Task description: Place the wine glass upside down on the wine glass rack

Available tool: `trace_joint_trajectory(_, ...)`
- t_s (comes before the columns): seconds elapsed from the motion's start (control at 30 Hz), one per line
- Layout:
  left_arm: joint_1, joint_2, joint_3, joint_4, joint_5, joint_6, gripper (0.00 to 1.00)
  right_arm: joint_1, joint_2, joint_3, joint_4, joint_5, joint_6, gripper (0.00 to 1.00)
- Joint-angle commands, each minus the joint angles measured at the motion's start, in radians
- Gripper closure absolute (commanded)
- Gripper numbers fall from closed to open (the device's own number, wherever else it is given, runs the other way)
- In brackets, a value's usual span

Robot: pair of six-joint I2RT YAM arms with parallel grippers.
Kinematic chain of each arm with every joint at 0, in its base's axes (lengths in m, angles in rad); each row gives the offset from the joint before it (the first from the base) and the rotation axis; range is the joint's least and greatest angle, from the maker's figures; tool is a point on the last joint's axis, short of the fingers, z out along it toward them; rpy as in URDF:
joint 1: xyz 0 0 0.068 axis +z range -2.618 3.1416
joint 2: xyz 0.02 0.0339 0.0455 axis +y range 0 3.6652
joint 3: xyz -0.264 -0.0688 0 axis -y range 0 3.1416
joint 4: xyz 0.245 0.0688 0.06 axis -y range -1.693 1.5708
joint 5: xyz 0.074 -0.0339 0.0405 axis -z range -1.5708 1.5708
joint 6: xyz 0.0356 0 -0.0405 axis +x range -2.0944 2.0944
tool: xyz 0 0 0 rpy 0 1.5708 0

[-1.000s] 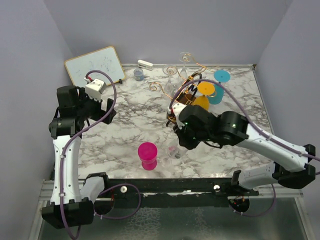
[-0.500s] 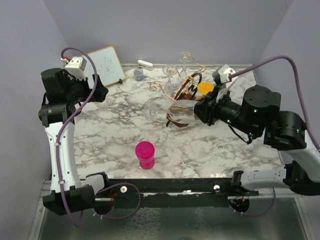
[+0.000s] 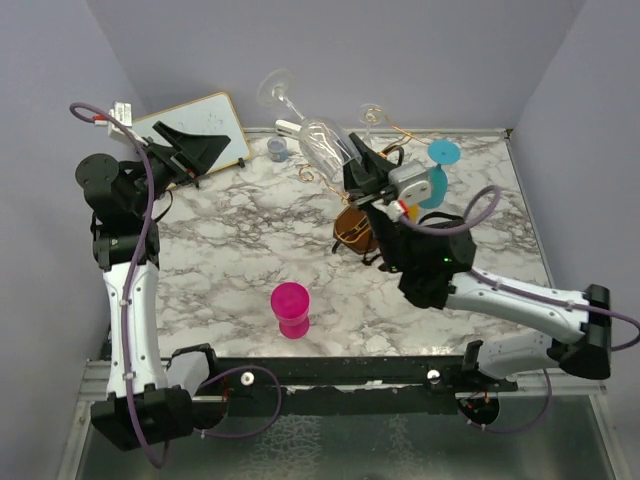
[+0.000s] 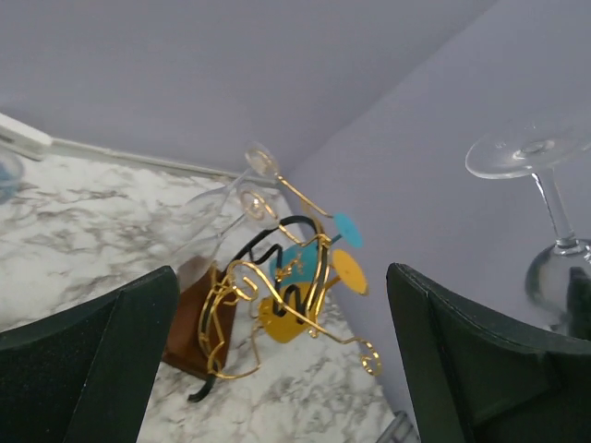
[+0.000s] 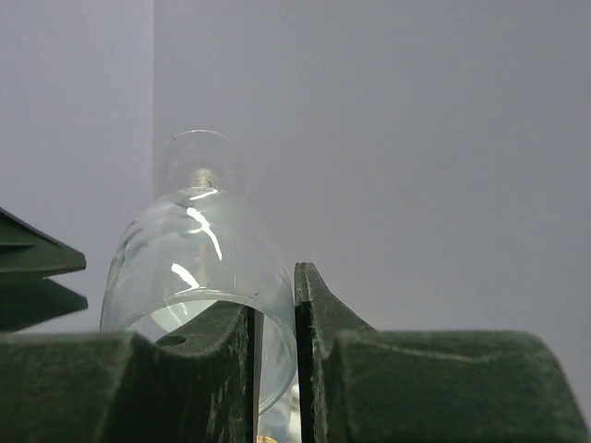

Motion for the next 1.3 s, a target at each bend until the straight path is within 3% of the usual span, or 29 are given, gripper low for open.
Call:
trace_joint_trajectory(0.0,-0.007,0.082,-0.022,0.398,0.144,-0.385,0.03,-0.003,0.179,0.021,0.627,-0.106,-0.268,0.99)
trace_joint_trajectory(0.13,-0.06,0.119,-0.001,0.48,0.126,-0.464,0.02,-0.055,0.299,0.078,0.712,-0.124,-0.155,0.99)
trace_joint_trajectory(0.3,-0.108,0.19,-0.023,0.829,0.102,-0.678,0.05,-0.12,0.404,0.098,0.865,-0.051,0.041,0.99)
trace_joint_trajectory(0.7,-0.21,0.356,0.127,0.928,0.086,-0.628,0.26,-0.131,0.56,0.134,1.021,-0.004,0.375,0.99)
trace_joint_trajectory(0.83,-0.23,0.402,0.148,1.027,0.058,-0.669,0.36,-0.129,0.573,0.123,1.033,0.006,0.461,0.99)
trace_joint_trajectory(0.93,-0.248,0.416,0.169,1.004,0.043,-0.628,0.54,-0.129,0.574,0.121,1.043,0.013,0.477,0.99)
trace_joint_trajectory(1.1,-0.273,0.442,0.227,0.996,0.025,-0.61,0.61,-0.129,0.581,0.122,1.035,0.033,0.516,0.99)
trace_joint_trajectory(1.17,-0.278,0.453,0.245,0.992,0.023,-0.609,0.74,-0.129,0.591,0.125,1.035,0.07,0.534,0.99)
trace_joint_trajectory(1.27,-0.287,0.46,0.258,0.986,0.026,-0.603,0.78,-0.13,0.6,0.127,1.034,0.106,0.578,0.99)
